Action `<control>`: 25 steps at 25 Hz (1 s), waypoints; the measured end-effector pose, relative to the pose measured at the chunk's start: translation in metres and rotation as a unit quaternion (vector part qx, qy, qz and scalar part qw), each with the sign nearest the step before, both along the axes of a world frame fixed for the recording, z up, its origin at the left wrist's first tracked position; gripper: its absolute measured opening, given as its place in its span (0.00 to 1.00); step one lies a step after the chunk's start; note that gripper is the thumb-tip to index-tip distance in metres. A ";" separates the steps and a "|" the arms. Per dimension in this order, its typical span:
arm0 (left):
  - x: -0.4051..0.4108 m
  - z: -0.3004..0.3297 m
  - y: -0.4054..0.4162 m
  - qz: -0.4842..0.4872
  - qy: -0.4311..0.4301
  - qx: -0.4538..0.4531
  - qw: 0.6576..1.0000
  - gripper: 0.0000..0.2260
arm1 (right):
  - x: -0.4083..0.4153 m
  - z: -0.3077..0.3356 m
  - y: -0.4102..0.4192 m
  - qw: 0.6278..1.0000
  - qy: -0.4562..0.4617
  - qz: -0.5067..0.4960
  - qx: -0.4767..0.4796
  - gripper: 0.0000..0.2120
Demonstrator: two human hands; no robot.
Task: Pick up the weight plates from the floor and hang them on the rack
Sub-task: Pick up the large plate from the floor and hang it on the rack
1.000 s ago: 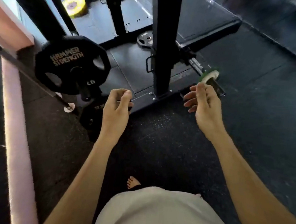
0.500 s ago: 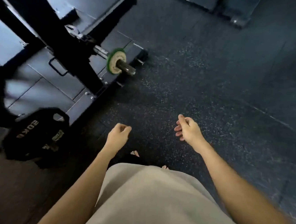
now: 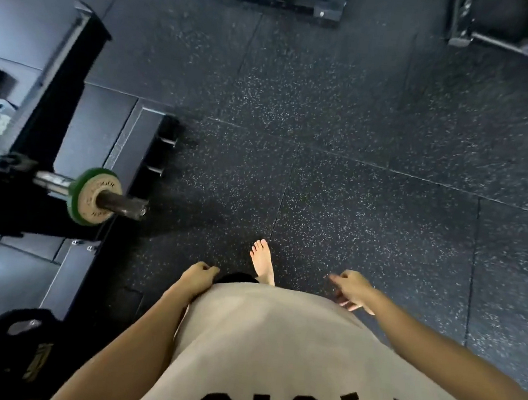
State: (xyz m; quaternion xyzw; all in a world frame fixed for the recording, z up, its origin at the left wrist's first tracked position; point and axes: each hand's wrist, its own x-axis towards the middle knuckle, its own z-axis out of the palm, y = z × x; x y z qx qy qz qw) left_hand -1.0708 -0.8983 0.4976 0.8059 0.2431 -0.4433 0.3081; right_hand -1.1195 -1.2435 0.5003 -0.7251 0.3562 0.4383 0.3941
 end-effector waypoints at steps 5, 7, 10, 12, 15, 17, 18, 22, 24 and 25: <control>0.156 0.014 -0.017 -0.017 -0.038 -0.004 0.999 0.08 | 0.133 0.014 -0.050 0.991 -0.067 -0.113 -0.027 0.10; 0.211 0.013 -0.027 -0.035 -0.032 0.008 0.999 0.08 | 0.182 0.012 -0.061 0.989 -0.076 -0.128 -0.017 0.11; 0.291 -0.001 -0.049 -0.010 -0.021 0.003 1.000 0.07 | 0.255 -0.003 -0.081 0.992 -0.054 -0.115 -0.017 0.11; 0.328 -0.008 -0.063 0.002 -0.011 0.000 1.000 0.07 | 0.300 -0.012 -0.095 0.995 -0.046 -0.078 -0.029 0.11; 0.387 -0.009 -0.092 0.049 -0.020 0.015 0.998 0.09 | 0.397 -0.003 -0.124 0.997 -0.040 -0.003 -0.066 0.11; 0.427 -0.009 -0.105 0.078 -0.023 0.017 0.997 0.10 | 0.470 0.005 -0.143 0.999 -0.028 0.020 -0.042 0.09; 0.448 -0.009 -0.111 0.098 -0.037 0.024 0.994 0.10 | 0.507 0.007 -0.152 0.998 -0.031 0.029 -0.042 0.09; 0.515 -0.015 -0.123 0.189 -0.034 0.037 0.981 0.08 | 0.641 0.011 -0.157 0.991 -0.048 0.114 -0.053 0.09; 0.545 -0.005 -0.127 0.183 -0.022 0.035 0.982 0.12 | 0.708 0.006 -0.145 0.986 -0.051 0.154 -0.049 0.10; 0.555 0.005 -0.113 0.182 -0.015 0.017 0.983 0.14 | 0.740 0.003 -0.135 0.983 -0.051 0.170 -0.053 0.11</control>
